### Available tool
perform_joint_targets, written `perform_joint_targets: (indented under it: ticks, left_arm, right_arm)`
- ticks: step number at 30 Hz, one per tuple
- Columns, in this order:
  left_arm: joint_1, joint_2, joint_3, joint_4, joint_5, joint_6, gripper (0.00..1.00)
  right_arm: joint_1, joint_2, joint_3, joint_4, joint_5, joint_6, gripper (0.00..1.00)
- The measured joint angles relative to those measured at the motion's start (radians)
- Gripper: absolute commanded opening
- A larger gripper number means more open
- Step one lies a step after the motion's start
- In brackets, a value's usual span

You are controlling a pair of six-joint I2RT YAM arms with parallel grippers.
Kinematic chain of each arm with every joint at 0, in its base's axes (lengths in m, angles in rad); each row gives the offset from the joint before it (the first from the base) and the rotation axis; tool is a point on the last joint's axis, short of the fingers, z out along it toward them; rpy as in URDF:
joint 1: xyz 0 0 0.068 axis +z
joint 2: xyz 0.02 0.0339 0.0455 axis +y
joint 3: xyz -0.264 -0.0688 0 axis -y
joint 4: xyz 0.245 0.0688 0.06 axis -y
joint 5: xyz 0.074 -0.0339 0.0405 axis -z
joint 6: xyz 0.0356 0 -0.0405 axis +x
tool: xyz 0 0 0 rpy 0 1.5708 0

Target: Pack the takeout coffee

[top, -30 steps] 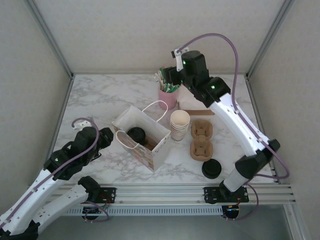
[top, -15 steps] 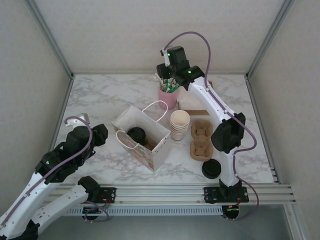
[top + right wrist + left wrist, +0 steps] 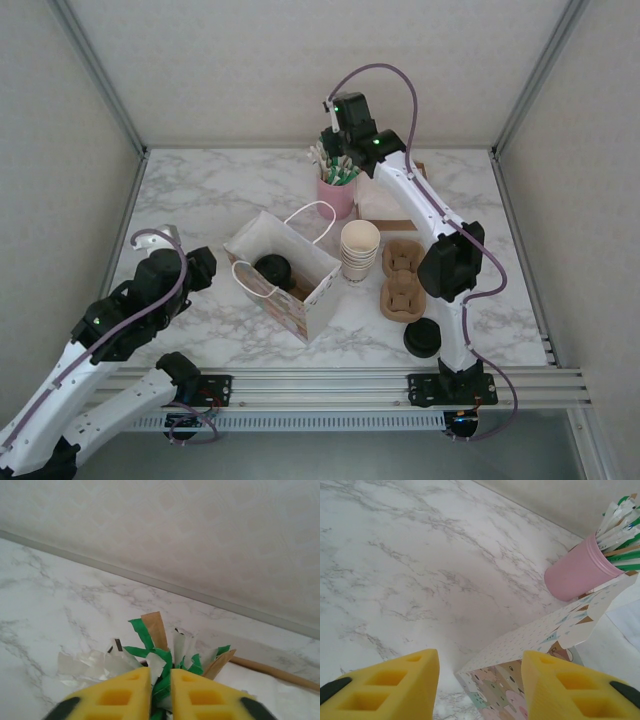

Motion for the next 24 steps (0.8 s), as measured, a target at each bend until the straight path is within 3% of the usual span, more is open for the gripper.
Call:
perform_joint_targets:
  ticks: [13,24]
  left_arm:
    - [0.0,-0.003,0.021,-0.019,0.006,-0.016,0.47]
    - [0.0,-0.044,0.021,-0.023,0.028,-0.048,0.49]
  right_arm:
    - [-0.001,-0.058,0.069,-0.072,-0.024,0.003,0.0]
    - [0.056,-0.414,0.101,-0.096,-0.092,-0.006,0.0]
